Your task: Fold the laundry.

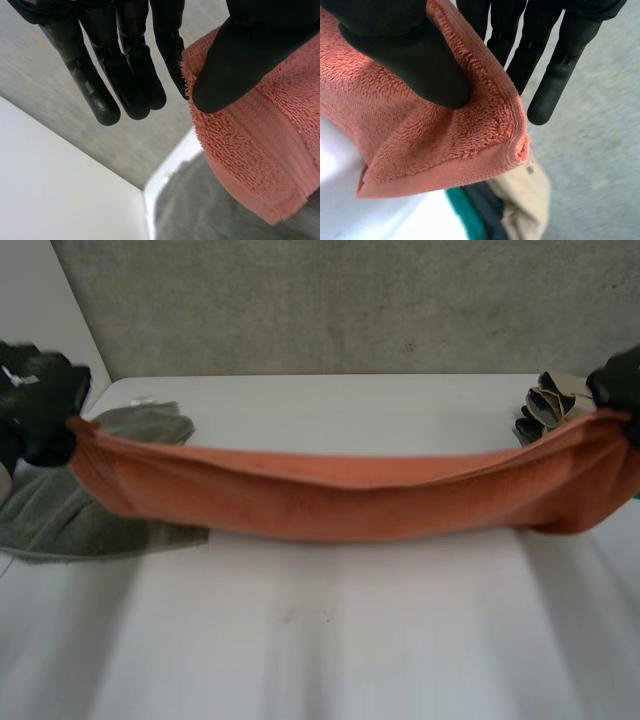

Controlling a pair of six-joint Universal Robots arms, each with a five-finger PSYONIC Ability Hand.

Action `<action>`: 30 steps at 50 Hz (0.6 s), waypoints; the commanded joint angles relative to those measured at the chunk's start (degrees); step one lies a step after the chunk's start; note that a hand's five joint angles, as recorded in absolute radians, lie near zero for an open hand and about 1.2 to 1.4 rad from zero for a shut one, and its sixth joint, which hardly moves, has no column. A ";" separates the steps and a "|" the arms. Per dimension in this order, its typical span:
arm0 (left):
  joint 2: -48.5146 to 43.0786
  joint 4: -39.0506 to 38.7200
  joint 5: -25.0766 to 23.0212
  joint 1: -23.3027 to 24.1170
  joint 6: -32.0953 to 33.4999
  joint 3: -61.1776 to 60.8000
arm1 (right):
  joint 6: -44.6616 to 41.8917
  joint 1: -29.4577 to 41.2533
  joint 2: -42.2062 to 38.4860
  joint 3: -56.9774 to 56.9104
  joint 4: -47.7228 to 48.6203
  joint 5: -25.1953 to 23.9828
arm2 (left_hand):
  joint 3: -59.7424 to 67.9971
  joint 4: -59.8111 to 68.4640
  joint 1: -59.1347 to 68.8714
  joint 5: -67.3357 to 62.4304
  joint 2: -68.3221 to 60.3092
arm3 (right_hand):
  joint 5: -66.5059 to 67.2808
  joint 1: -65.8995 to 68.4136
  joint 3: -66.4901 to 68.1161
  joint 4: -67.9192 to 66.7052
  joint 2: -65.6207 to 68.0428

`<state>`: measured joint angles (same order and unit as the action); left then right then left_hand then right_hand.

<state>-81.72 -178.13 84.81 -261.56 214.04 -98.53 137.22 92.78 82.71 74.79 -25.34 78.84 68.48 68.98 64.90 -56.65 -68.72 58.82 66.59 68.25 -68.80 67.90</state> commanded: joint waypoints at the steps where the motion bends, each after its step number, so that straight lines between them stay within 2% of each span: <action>1: -12.48 -1.08 0.18 0.17 0.33 0.70 | -3.44 0.91 -10.80 0.10 0.73 1.14 | 11.52 11.02 15.10 -13.35 -11.28 | 11.18 13.41 11.75 -11.20 12.10; 6: -24.35 -3.54 0.35 0.35 1.12 9.48 | -4.94 2.05 -19.59 -7.00 2.49 4.56 | 11.52 11.02 15.10 -13.35 -11.28 | 11.18 13.41 11.75 -11.20 12.10; 10: -32.44 -6.61 1.76 2.28 1.47 23.79 | -4.59 4.07 -24.52 -18.33 9.06 9.65 | 11.52 11.02 15.10 -13.35 -11.28 | 11.18 13.41 11.75 -11.20 12.10; 11: -34.98 -8.36 2.89 3.68 1.38 30.78 | -4.33 5.29 -25.48 -22.88 13.96 11.40 | 11.52 11.02 15.10 -13.35 -11.28 | 11.18 13.41 11.75 -11.20 12.10; 14: -38.16 -12.58 4.83 4.39 0.77 41.80 | -2.75 6.62 -25.76 -27.58 25.47 12.21 | 11.52 11.02 15.10 -13.35 -11.28 | 11.18 13.41 11.75 -11.20 12.10; 15: -39.38 -16.77 5.45 4.57 0.33 47.58 | -0.92 7.06 -25.32 -28.28 35.87 12.04 | 11.52 11.02 15.10 -13.35 -11.28 | 11.18 13.41 11.75 -11.20 12.10; 18: -39.75 -26.01 6.42 4.40 -0.20 52.03 | 2.34 7.32 -23.83 -26.19 52.80 11.43 | 11.52 11.02 15.10 -13.35 -11.28 | 11.18 13.41 11.75 -11.20 12.10; 19: -39.75 -32.74 7.38 4.48 -0.90 52.91 | 4.09 7.24 -22.52 -23.31 62.77 10.46 | 11.52 11.02 15.10 -13.35 -11.28 | 11.18 13.41 11.75 -11.20 12.10; 22: -39.66 -40.96 8.79 4.83 -1.43 52.22 | 5.34 7.50 -21.28 -19.51 73.57 8.53 | 11.52 11.02 15.10 -13.35 -11.28 | 11.18 13.41 11.75 -11.20 12.10; 25: -39.57 -42.13 9.32 4.83 -1.69 49.76 | 6.13 7.67 -21.36 -18.36 75.27 5.19 | 11.52 11.02 15.10 -13.35 -11.28 | 11.18 13.41 11.75 -11.20 12.10; 30: -39.13 -39.14 9.32 5.18 -2.66 44.14 | 6.57 7.68 -23.03 -18.54 70.53 3.60 | 11.52 11.02 15.10 -13.35 -11.28 | 11.18 13.41 11.75 -11.20 12.10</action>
<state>-121.66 -219.38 94.03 -256.57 212.34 -47.56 143.30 100.55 61.09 55.40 49.58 85.01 68.49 69.02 64.90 -56.65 -68.74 58.90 67.70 68.28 -68.81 67.91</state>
